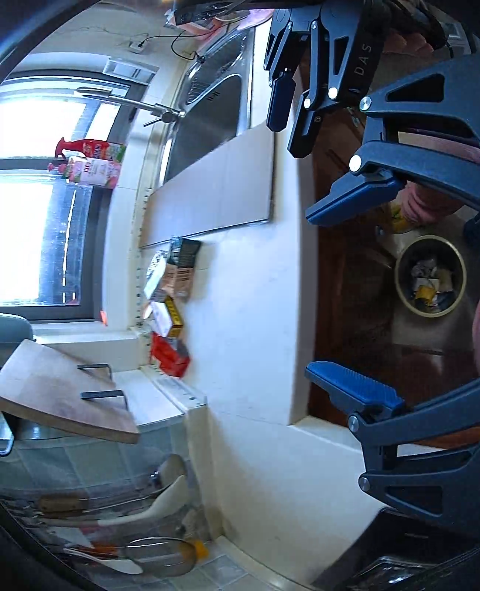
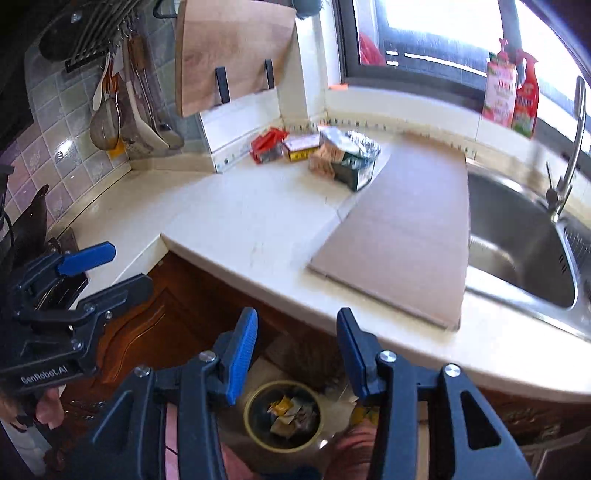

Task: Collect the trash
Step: 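Raise both open grippers back toward the remaining trash on the counter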

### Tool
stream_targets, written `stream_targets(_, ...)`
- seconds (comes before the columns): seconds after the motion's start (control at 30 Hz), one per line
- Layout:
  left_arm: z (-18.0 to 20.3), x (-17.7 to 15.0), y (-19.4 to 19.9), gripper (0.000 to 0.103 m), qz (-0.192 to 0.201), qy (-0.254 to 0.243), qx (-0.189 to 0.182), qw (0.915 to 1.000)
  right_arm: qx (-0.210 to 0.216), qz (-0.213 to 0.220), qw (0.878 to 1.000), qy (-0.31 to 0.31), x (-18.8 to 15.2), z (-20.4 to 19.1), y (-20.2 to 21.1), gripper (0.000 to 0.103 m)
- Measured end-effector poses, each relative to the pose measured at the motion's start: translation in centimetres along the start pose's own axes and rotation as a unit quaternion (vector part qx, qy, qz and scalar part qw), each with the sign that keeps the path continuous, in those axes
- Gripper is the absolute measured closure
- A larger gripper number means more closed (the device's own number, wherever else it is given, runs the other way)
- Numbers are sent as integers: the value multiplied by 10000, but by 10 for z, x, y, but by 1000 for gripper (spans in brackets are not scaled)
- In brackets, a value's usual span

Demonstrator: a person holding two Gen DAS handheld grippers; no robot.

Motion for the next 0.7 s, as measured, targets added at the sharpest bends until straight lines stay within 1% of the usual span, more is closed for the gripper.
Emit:
stream_targets(0.07,1,12,2,28,53,-45,31,10000,-70,137,9999,75,12,2,3,50)
stream_targets(0.3,-2,51,-2,27,213,-145,137,9996,-208,390,9987,242,46,10,-1,49)
stream_targets(0.43,-4,71,-11,26,236,-165,143,9995,-313,493,9978,325,65,16,-11,39)
stream_targets(0.57,-5,90,-29,24,168,-252,202,9993,-373,485,9973,411,87,27,-33,36)
stream_targets(0.7,-9,110,-57,24,33,-272,271,9993,-374,315,9976,497,110,38,-61,36)
Point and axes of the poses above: each gripper's, at about its wrist camera, not at the fingertips, and y roughly against the way its jaws point, z to its right, x to its top, the point moved 1 cm from there along -y, roughly the way its jaws point, and after that the axes turned 11 degrees about -x, right-handed, at the moved point
